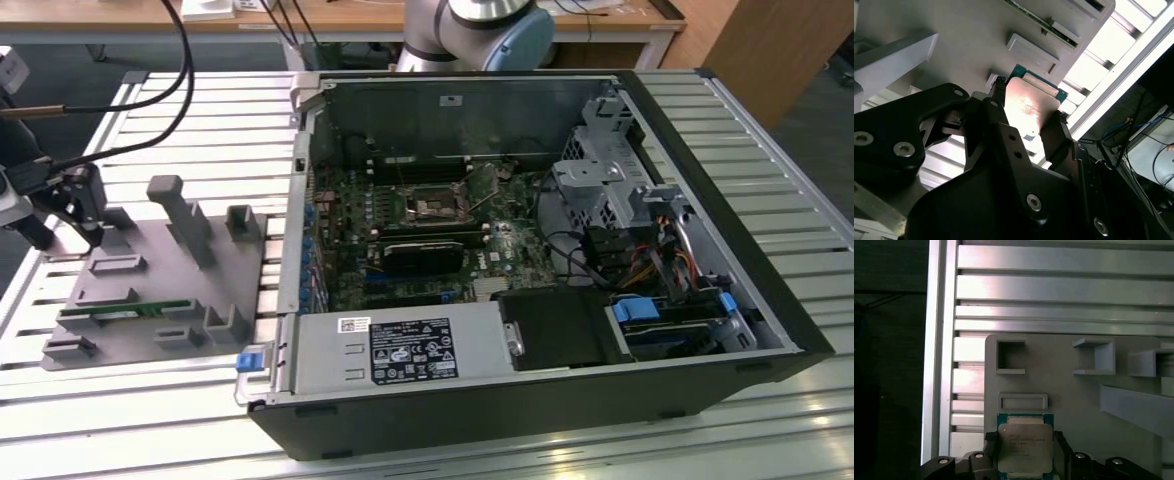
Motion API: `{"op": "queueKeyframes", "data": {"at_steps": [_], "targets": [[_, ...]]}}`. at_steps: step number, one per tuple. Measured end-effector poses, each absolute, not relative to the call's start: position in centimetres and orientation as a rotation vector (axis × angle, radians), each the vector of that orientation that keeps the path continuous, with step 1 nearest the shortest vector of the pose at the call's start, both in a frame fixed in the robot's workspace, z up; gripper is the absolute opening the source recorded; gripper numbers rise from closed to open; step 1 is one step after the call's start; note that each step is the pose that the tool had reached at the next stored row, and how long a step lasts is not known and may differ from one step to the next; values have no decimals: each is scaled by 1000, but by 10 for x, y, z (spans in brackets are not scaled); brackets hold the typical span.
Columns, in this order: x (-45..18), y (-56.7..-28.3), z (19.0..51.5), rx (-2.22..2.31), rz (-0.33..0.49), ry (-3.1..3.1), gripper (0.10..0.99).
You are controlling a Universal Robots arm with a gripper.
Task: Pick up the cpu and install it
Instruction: 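Pick up the cpu and move it towards the insertion slot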
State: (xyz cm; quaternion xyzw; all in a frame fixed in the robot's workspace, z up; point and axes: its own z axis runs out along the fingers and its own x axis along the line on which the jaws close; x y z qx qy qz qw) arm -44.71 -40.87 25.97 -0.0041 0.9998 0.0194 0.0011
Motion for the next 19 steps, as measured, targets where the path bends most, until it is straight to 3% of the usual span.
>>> {"op": "queueKeyframes", "data": {"at_steps": [19], "targets": [[-447, -409, 275, -13, 61, 3139, 533]]}}
